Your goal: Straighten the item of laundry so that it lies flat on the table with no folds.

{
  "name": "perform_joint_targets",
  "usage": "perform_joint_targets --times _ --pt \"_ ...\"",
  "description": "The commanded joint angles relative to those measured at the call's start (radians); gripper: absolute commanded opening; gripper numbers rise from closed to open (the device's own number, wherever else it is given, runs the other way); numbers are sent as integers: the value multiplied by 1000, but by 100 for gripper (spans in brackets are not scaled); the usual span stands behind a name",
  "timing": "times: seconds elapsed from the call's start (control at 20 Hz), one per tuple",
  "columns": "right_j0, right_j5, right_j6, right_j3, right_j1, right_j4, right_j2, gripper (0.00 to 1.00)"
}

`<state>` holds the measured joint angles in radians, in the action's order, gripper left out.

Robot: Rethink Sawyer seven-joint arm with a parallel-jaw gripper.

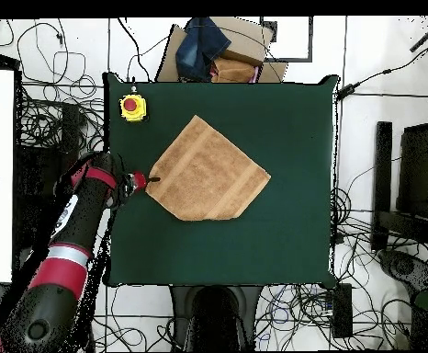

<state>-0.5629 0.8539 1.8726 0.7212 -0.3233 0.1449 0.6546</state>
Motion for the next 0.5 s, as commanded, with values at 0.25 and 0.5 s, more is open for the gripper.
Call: perform_joint_targets --times 0.25,0.5 --pt "23 126 371 35 -183 7 24 100" --pt "26 178 411 6 -201 19 46 100"
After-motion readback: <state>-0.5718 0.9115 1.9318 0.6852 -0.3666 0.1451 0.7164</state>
